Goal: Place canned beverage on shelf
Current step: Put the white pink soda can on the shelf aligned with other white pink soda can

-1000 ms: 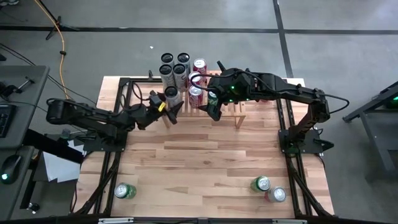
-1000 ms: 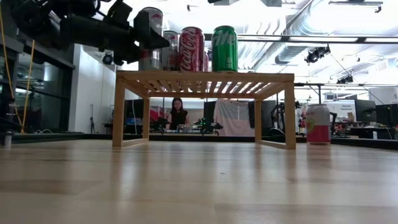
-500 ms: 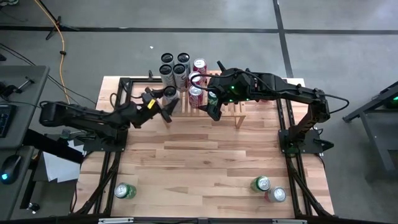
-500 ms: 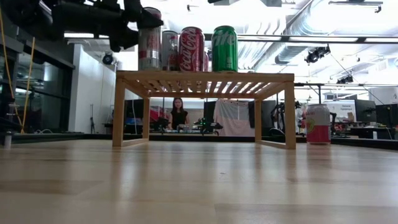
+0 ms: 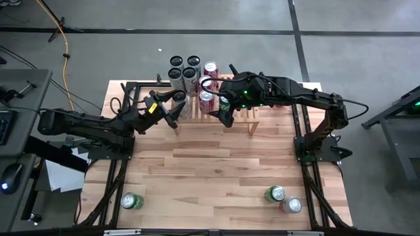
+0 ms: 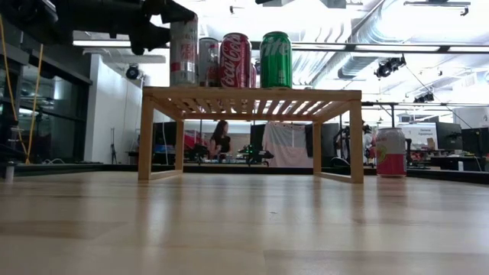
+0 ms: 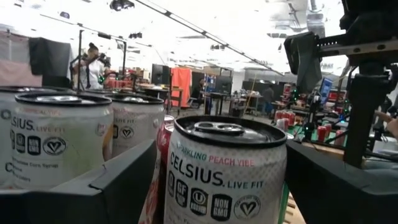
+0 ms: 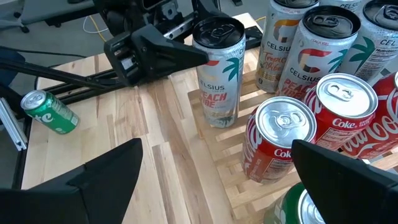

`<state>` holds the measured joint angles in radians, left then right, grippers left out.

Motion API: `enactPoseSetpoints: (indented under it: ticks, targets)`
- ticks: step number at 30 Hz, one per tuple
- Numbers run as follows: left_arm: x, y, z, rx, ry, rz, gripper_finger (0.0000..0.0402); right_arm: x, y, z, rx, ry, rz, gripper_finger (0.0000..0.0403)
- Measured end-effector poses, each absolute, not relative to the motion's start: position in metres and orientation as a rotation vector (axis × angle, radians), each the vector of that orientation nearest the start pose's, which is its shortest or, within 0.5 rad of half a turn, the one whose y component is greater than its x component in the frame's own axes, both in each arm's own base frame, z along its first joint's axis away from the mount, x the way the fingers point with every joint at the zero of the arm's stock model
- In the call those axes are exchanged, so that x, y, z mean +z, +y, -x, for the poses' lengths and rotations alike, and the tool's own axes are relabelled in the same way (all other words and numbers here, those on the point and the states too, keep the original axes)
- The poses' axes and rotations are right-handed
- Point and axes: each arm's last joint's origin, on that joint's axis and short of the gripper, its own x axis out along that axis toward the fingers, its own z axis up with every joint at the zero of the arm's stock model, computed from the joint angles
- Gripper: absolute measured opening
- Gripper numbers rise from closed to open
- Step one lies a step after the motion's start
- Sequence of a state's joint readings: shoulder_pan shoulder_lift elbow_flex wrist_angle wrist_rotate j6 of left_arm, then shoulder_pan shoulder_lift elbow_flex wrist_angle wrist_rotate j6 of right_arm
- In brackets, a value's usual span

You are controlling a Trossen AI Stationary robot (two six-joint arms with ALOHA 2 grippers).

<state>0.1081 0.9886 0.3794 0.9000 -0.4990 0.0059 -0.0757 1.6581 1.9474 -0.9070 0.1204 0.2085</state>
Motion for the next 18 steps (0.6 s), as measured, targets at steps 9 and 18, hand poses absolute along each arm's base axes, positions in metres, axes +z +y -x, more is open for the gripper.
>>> enactPoseSetpoints:
  ticks: [9, 18]
  targets:
    - [0.264, 0.036, -0.202, 0.600, -0.240, 0.083, 0.0237, 0.438, -0.029, -0.338, -0.253, 0.596, -0.187, 0.0397]
    - [0.294, 0.046, -0.214, 0.522, -0.086, -0.010, 0.0231, 0.438, -0.029, -0.338, -0.253, 0.596, -0.187, 0.0397]
